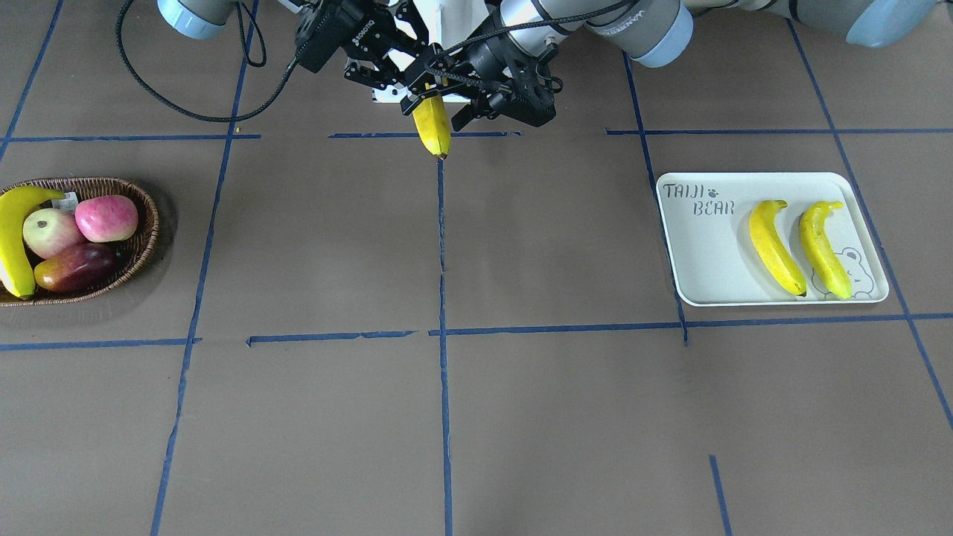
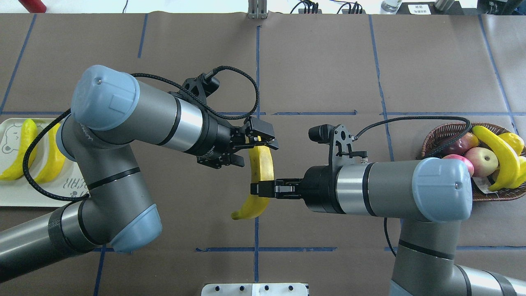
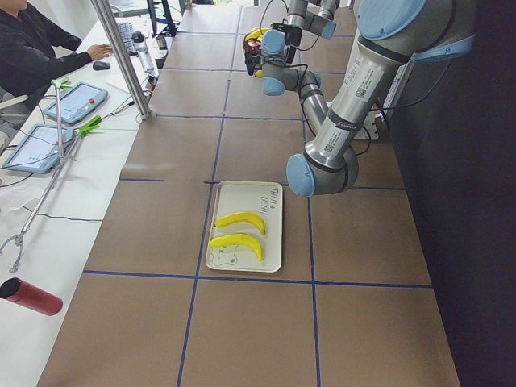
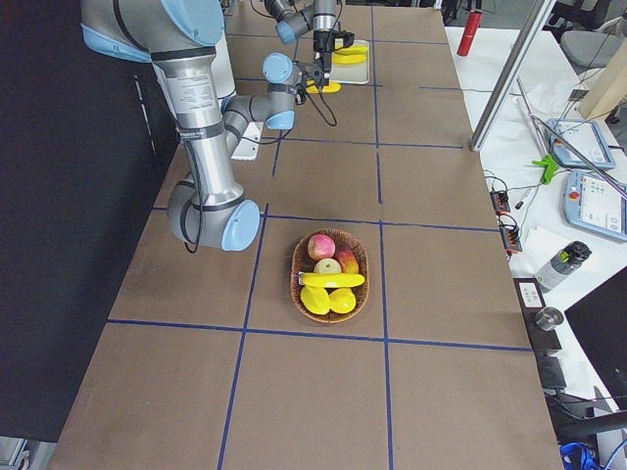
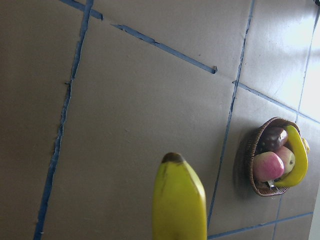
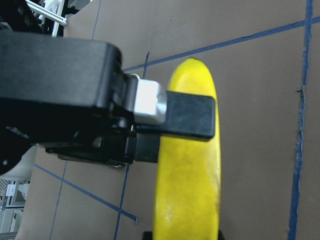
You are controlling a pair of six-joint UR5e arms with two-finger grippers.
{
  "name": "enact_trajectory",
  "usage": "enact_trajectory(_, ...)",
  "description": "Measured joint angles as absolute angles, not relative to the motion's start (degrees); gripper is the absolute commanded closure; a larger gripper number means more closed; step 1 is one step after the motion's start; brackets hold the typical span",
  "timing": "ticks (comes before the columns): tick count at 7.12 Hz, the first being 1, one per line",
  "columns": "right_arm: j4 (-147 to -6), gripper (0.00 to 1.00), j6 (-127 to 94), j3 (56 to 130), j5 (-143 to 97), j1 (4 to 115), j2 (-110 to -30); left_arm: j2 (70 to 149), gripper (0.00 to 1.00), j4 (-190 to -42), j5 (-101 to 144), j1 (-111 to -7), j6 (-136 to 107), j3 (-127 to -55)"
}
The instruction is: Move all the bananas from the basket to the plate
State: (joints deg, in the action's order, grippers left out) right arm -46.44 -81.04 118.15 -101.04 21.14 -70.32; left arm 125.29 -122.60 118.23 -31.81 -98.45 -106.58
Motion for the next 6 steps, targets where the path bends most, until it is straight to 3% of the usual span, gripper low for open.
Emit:
enact_trajectory(1,-46.42,0.98,-81.04,118.21,-101.00,21.11,-70.31,125.29,1.00,-122.75,118.04,-31.64,-98.84,-106.63)
enact_trajectory(2,-46.41,0.60,-81.03,118.29,-100.99,21.10,-70.31,125.22,1.00,-123.29,117.98,-31.59,-99.01,-106.66)
enact_trajectory(3,-46.41,0.01,-81.27,118.39,-100.98,21.10,-70.21,125.16,1.00,-123.99,117.93,-31.60,-99.18,-106.67)
enact_trajectory(6,-46.32,0.00,-81.88,118.70,-100.83,21.22,-69.89,124.89,1.00,-124.73,117.84,-31.93,-100.49,-106.56)
